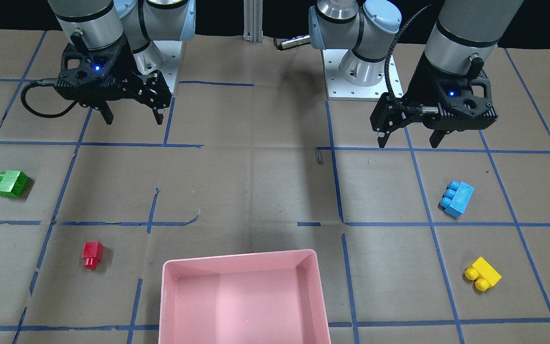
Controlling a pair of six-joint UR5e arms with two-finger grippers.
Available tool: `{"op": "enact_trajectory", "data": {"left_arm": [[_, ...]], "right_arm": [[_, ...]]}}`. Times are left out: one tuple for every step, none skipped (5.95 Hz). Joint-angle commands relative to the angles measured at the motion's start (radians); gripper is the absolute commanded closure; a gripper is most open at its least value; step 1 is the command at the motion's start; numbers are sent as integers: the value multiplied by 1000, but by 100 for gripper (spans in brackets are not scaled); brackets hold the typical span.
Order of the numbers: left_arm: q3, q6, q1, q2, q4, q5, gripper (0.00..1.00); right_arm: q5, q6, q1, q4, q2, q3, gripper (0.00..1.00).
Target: Put all blocks into box
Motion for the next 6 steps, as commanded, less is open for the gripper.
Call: {"op": "enact_trajectory", "data": {"left_arm": [[0, 0, 0, -1, 0, 2, 2], [-2, 3, 0, 2, 0, 2, 2], [-8, 11, 0, 8, 0, 0, 2], [-9, 46, 20, 16, 0, 0, 2], [-9, 156, 76, 17, -2, -3, 2], [-9, 318, 197, 19, -6, -6, 2]], "right_arm": [[0, 1, 0, -2, 1, 2, 0], [0, 0, 0, -3, 1, 2, 0], [-3, -7, 0, -2, 1, 3, 0], [-5, -17, -12, -2, 1, 5, 0], [-8, -70, -20, -3, 1, 5, 0], [-9, -73, -38, -3, 1, 3, 0]]}}
